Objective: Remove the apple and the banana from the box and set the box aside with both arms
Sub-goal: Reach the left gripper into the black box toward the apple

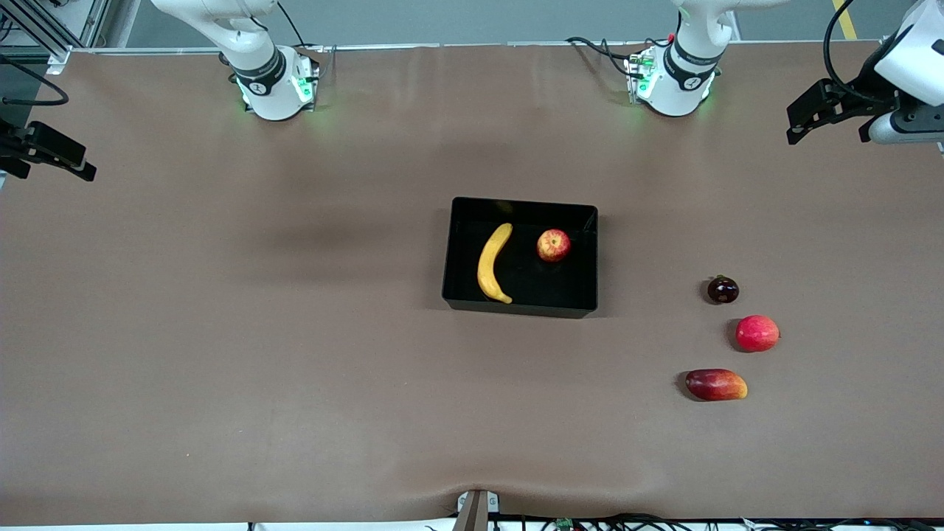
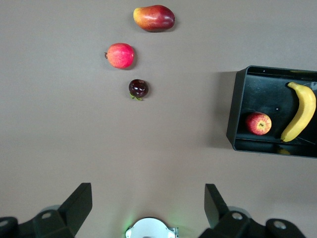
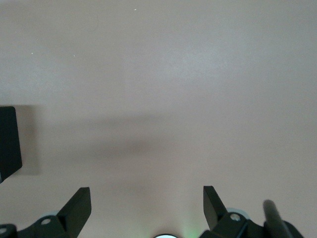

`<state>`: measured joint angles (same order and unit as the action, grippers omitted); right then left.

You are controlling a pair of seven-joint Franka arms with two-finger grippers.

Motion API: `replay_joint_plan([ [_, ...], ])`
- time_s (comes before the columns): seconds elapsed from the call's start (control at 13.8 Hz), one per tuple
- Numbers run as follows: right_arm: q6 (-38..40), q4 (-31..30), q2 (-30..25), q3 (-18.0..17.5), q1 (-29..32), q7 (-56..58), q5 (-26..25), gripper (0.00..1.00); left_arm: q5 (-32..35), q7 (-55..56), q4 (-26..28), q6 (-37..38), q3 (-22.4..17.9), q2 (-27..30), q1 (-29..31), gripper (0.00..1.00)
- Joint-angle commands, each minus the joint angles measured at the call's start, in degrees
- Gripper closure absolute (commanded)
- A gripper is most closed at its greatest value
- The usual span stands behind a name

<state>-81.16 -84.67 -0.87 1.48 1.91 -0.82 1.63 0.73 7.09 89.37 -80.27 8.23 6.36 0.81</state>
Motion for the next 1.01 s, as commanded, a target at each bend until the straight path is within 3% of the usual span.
replay_joint_plan([
  [0.0, -0.1, 0.1, 0.0, -0.8, 1.3, 0.6, 0.2, 0.00, 0.1, 0.5, -0.8, 0.8, 0.4, -0.5, 0.3, 0.00],
  [0.58, 0.0, 0.1, 0.0, -0.8, 1.3, 0.6, 0.1, 0.00, -0.6, 0.7, -0.3, -3.3, 0.7, -4.3, -0.3, 0.00],
  [0.94, 0.0, 0.1, 0.1, -0.8, 2.0, 0.6, 0.3, 0.00, -0.7, 14.0, 1.0, -8.0, 8.4, -9.0, -0.4, 0.00],
])
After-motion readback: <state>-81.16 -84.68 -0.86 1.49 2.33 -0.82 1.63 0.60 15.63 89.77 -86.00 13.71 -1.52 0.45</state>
